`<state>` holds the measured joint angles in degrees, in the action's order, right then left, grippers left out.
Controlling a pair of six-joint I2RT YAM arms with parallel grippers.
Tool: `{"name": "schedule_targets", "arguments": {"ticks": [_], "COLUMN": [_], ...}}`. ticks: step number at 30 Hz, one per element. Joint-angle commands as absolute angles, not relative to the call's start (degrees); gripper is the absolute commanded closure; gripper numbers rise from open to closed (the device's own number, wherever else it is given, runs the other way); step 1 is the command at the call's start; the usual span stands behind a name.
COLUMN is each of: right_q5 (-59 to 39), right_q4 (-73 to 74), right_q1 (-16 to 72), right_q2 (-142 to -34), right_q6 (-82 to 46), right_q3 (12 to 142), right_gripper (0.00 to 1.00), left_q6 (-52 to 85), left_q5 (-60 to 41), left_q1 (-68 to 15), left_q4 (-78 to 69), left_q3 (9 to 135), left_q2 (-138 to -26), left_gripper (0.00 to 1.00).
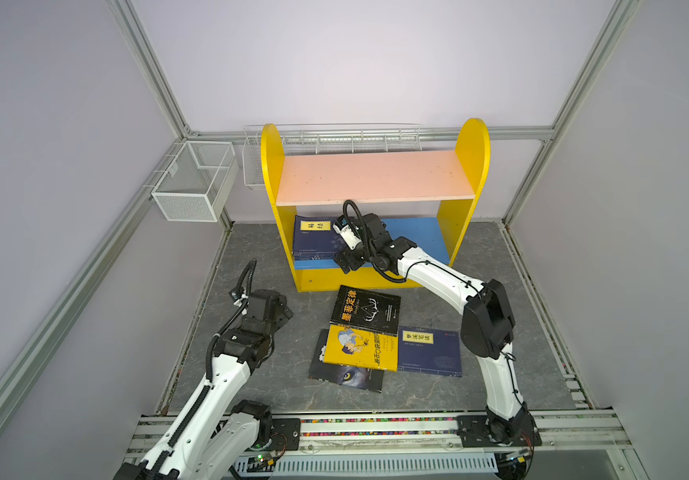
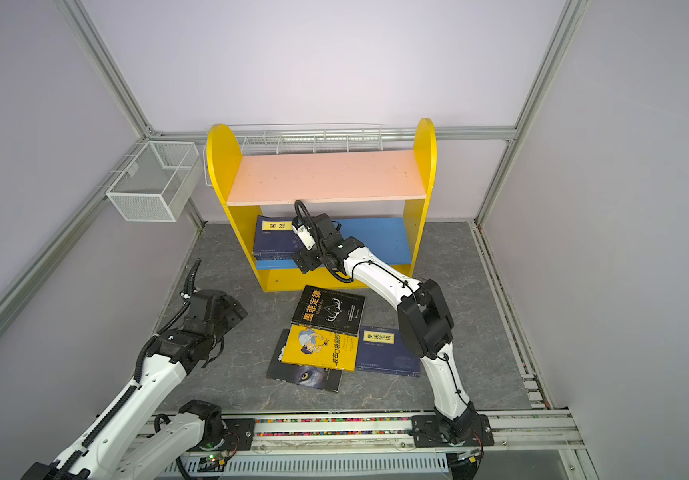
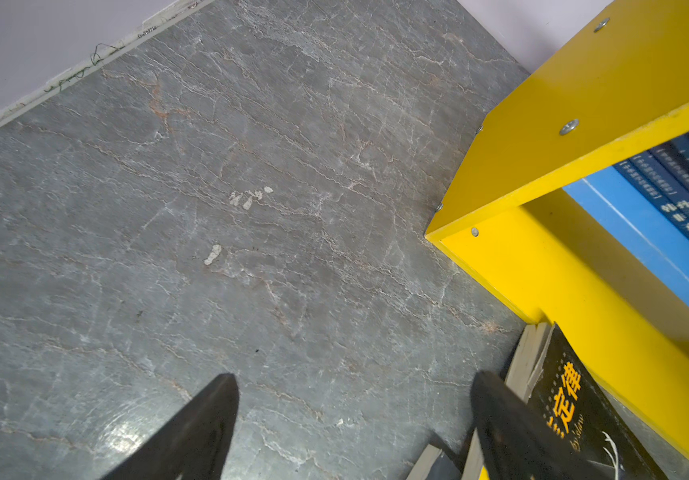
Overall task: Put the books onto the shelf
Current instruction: 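Push the book flat against the stack with the right gripper, then press the dark-blue book down onto the shelf stack with the right gripper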
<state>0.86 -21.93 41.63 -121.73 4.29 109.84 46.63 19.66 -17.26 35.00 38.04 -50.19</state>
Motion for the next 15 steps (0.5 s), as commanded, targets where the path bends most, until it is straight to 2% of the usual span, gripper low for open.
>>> {"name": "schedule_targets", "arguments": {"ticks": [1, 15], "right_q5": [-3.4, -6.0], "right_q4": [-16.2, -14.7], "right_q1": [41.3, 41.3], "right_q2": [-118.2, -120.3], "right_q6": [3.0, -0.3], "right_q3": [109.4, 112.1], "right_gripper": [0.07, 0.07], "left_q6": [46.4, 46.9], "left_q5": [19.9, 19.9], "left_q1": [-17.0, -17.0], "left_q4": [35.2, 35.3], "left_q3": [39.0, 38.8], "left_q2": [-50.3, -49.9], "left_gripper": [0.12, 0.12]}}
